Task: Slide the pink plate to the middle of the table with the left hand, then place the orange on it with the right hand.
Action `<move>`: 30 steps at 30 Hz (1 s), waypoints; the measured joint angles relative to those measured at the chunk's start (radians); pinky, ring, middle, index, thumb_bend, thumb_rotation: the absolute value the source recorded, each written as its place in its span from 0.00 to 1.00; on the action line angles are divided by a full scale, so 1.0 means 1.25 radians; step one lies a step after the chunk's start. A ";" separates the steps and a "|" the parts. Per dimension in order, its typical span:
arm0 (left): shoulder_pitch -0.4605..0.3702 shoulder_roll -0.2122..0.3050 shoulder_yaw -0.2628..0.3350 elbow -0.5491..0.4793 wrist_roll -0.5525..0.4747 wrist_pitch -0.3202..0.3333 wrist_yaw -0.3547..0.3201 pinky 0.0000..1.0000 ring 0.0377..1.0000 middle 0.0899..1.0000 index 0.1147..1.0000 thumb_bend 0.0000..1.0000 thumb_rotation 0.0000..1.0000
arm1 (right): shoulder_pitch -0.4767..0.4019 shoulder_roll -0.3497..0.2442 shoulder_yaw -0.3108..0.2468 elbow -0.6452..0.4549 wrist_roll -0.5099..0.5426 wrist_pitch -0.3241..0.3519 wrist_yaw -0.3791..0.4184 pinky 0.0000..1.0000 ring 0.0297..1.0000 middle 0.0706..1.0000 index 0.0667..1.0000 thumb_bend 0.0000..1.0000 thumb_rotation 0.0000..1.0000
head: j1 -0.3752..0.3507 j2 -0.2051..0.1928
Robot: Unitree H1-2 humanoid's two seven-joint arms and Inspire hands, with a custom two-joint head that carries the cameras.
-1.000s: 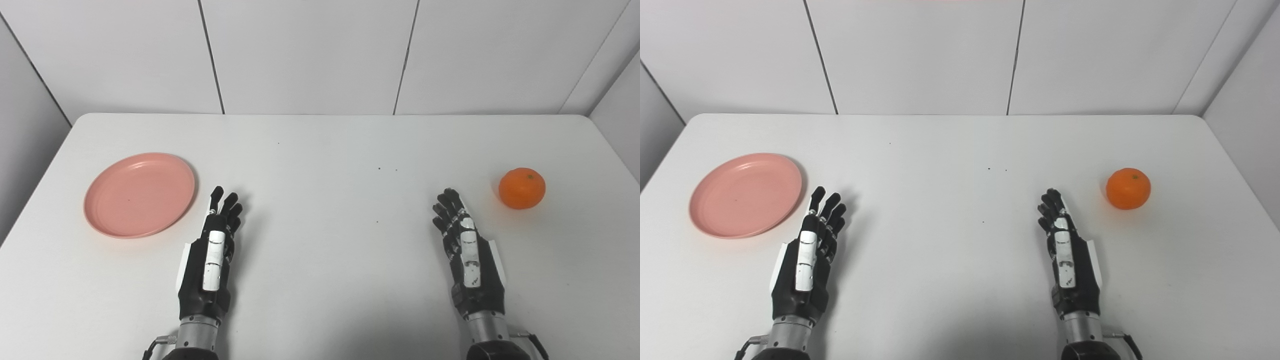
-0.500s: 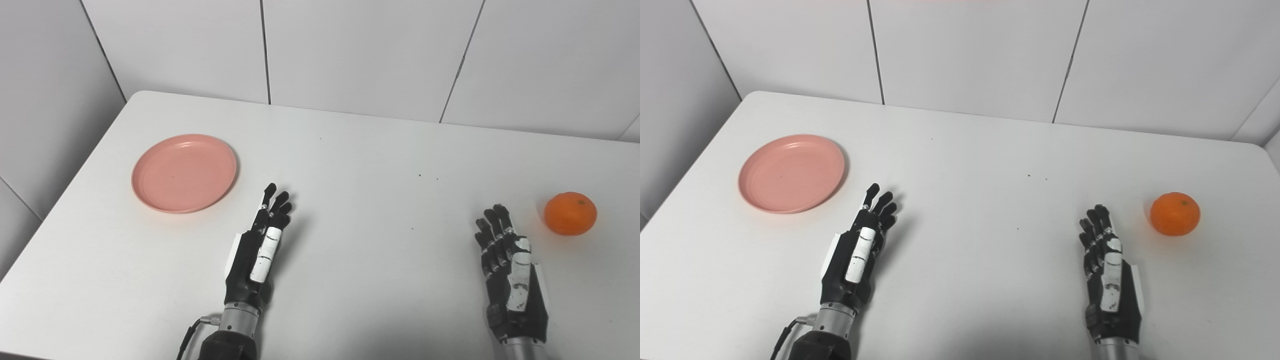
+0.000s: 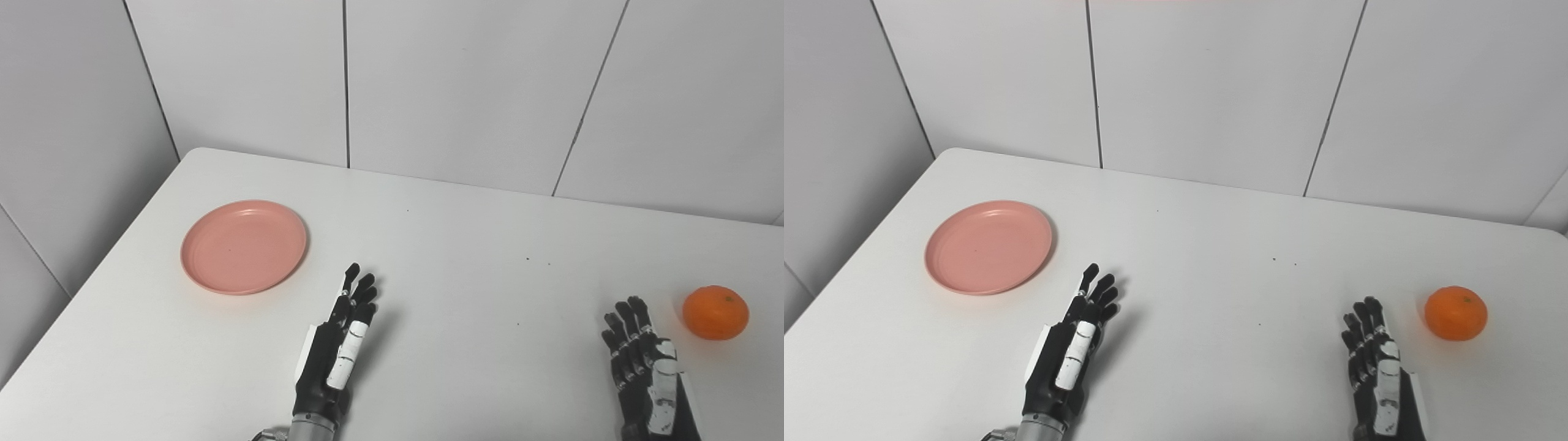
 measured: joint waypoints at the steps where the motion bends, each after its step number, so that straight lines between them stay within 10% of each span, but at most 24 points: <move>1: 0.000 0.000 0.001 0.001 -0.002 -0.001 0.000 0.95 0.94 0.94 0.96 0.76 0.81 | -0.001 0.000 0.000 0.002 -0.001 -0.004 0.000 1.00 0.97 0.97 0.97 0.80 1.00 | 0.000 0.000; 17: -0.012 0.011 0.049 -0.011 -0.069 0.042 -0.022 0.87 0.88 0.88 0.88 0.89 0.78 | -0.009 0.011 0.006 0.011 -0.041 -0.014 -0.001 1.00 0.96 0.95 0.95 0.79 1.00 | -0.025 -0.022; 30: -0.100 0.044 0.127 -0.128 -0.149 0.196 -0.045 0.87 0.87 0.86 0.82 0.93 0.89 | -0.025 0.021 0.001 0.032 -0.066 -0.031 -0.005 0.97 0.94 0.93 0.92 0.79 1.00 | -0.039 -0.036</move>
